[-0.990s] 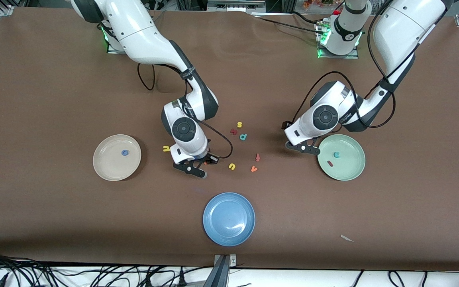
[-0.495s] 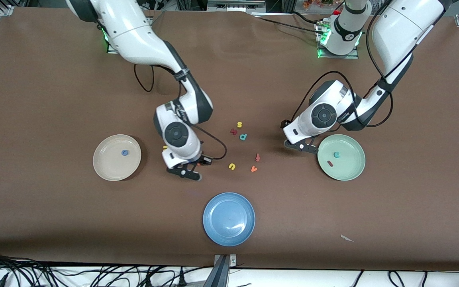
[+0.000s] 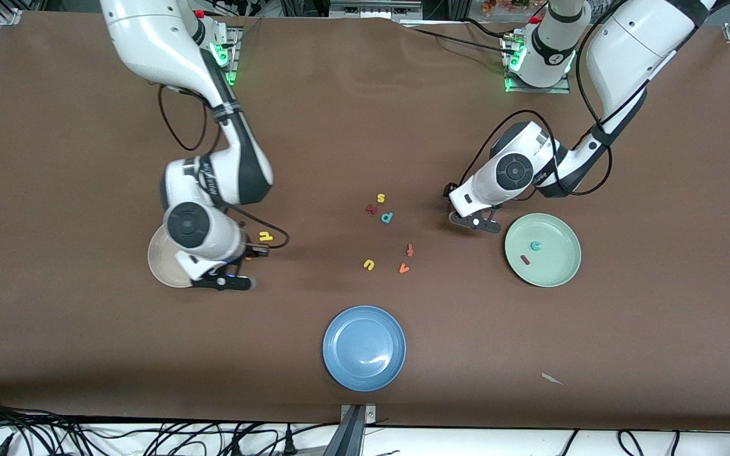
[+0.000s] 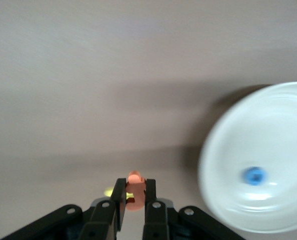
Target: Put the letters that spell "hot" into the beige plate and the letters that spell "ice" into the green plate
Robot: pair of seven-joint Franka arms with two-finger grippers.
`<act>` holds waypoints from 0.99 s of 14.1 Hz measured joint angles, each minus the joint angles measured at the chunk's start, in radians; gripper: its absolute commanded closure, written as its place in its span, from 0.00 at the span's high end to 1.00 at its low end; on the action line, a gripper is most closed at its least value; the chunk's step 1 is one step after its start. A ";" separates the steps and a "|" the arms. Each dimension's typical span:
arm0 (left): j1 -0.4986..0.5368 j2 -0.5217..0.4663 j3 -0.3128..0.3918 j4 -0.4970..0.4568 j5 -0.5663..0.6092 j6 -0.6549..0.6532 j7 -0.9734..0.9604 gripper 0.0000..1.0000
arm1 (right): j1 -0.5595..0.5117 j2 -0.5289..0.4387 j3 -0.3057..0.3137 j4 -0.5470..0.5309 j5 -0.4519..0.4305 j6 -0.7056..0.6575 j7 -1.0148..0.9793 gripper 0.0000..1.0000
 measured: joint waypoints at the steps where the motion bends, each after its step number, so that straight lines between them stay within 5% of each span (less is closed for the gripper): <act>1: 0.000 0.000 0.000 -0.001 0.017 0.000 -0.008 0.39 | -0.001 -0.024 -0.028 -0.047 0.000 0.004 -0.069 0.08; 5: 0.004 -0.003 -0.005 0.000 0.029 0.000 -0.109 0.02 | -0.004 -0.078 -0.105 -0.251 0.000 0.169 -0.277 0.08; 8: 0.002 -0.011 -0.012 -0.002 0.029 -0.001 -0.136 0.01 | -0.002 -0.087 -0.119 -0.357 0.001 0.273 -0.342 0.10; 9: 0.003 -0.011 -0.010 -0.002 0.029 -0.001 -0.137 0.01 | -0.002 -0.092 -0.124 -0.384 0.001 0.299 -0.354 0.21; 11: 0.008 -0.014 -0.010 0.001 0.029 -0.003 -0.137 0.01 | -0.002 -0.101 -0.131 -0.416 0.008 0.320 -0.366 1.00; 14: 0.018 -0.049 -0.009 0.052 0.030 -0.098 -0.111 0.02 | -0.003 -0.115 -0.135 -0.418 0.077 0.320 -0.364 1.00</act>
